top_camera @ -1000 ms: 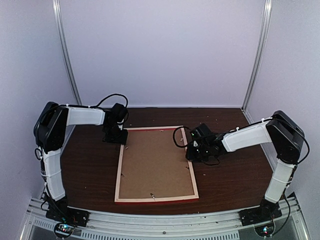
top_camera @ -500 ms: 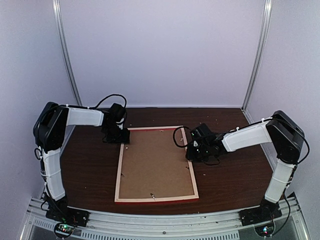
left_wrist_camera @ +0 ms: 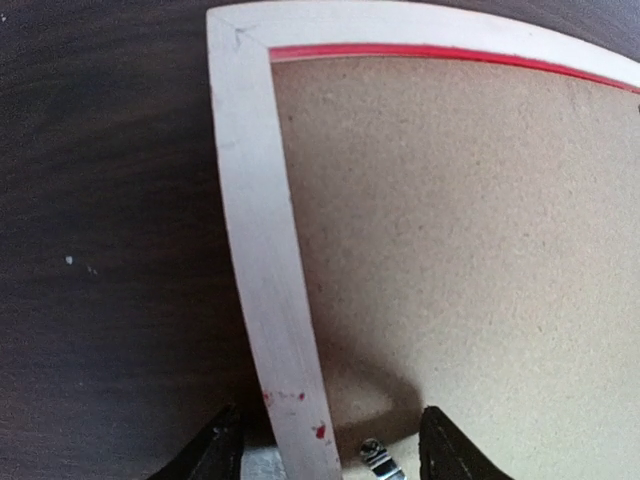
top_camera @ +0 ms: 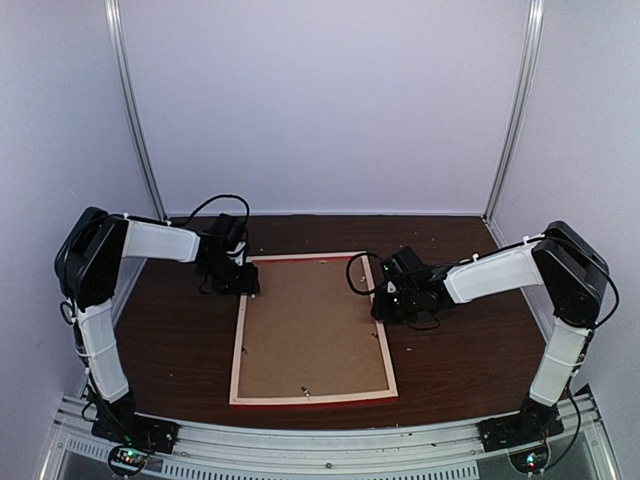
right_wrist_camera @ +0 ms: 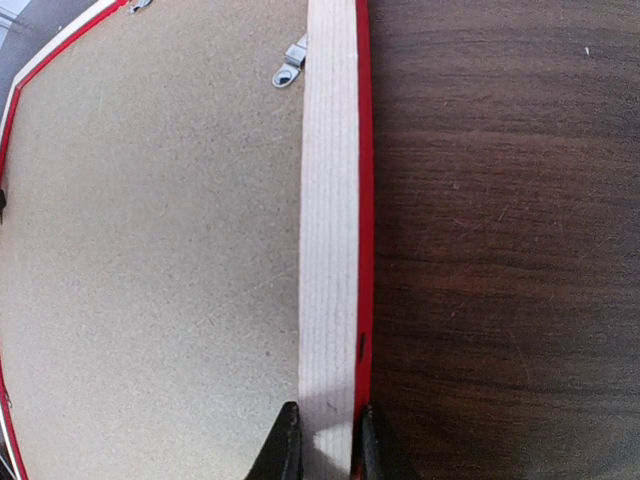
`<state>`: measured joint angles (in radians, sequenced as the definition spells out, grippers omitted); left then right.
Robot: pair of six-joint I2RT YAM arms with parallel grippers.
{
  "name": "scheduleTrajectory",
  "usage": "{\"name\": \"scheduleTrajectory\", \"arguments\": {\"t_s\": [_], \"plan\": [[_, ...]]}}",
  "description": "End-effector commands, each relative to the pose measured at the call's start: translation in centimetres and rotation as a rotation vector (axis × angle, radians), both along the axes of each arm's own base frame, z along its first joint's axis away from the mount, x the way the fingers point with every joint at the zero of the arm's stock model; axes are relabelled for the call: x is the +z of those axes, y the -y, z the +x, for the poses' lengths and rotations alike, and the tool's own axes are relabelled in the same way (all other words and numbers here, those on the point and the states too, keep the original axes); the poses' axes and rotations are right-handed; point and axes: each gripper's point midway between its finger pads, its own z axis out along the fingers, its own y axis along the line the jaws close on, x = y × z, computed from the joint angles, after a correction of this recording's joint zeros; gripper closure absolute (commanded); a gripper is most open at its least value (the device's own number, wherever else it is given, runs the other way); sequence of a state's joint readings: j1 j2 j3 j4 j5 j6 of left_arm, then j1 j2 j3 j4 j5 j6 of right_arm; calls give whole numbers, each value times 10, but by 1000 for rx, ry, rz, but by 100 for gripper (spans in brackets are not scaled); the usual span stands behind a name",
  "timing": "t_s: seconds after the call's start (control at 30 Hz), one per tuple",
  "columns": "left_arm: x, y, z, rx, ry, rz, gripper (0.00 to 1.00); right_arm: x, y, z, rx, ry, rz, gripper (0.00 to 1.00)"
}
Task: Put the photo into the frame
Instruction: Press the fastener onto the backboard.
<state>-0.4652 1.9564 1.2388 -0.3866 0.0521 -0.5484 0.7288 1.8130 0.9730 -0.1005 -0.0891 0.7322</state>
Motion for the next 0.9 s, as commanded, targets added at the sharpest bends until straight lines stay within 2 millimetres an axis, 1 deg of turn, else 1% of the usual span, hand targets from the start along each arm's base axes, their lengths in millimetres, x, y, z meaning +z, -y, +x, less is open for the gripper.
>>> {"name": "scheduleTrajectory", "arguments": {"t_s": [0.0, 0.33, 0.63, 0.77, 0.87], "plan": [[-24, -8, -41, -9, -147, 11, 40, -17, -6, -11, 25, -69, 24, 100], [-25, -14, -53, -16, -163, 18, 46, -14, -6, -10, 25, -65, 27, 100], [-31, -14, -46, -12, -158, 38, 56, -17, -4, -13, 20, -70, 27, 100], [-33, -14, -48, -12, -165, 39, 60, -18, -3, -14, 18, -71, 26, 100], [-33, -15, -49, -12, -168, 37, 65, -20, -3, -15, 16, -73, 26, 100]]}}
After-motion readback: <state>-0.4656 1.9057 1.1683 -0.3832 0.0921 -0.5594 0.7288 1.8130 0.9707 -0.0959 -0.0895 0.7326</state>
